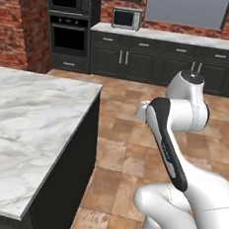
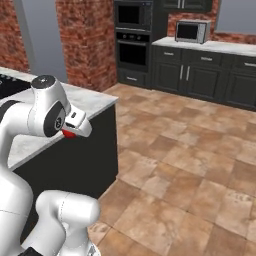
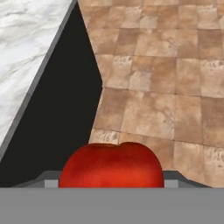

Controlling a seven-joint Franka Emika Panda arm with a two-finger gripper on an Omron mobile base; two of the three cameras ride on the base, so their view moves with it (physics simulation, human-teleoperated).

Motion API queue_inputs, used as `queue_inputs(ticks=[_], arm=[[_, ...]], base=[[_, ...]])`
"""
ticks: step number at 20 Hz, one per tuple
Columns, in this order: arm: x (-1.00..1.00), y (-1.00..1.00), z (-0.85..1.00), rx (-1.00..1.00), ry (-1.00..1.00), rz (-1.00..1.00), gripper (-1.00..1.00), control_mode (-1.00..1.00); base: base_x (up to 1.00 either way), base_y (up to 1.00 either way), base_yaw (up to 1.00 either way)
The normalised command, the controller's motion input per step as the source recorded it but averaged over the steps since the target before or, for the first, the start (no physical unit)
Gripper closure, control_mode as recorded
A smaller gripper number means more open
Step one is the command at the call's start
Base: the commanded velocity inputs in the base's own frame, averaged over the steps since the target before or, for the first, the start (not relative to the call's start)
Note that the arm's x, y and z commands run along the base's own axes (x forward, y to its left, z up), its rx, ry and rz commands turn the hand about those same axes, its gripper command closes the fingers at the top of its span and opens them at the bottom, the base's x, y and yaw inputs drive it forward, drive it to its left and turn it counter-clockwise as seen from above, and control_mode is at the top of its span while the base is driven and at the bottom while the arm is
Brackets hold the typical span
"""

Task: Place the pan on the center burner on the stove. Then place the tomato and the onion in the pan and turn on the center burner.

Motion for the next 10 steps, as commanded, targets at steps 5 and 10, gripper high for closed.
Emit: queue_inputs(ticks=[5,10], arm=[[0.00,0.00,0.00,0.00,0.00,0.00,1.00,1.00],[0.00,0.00,0.00,0.00,0.00,0.00,1.00,1.00]], base=[[0.37,-0.60,0.10],[0.40,-0.59,0.11]])
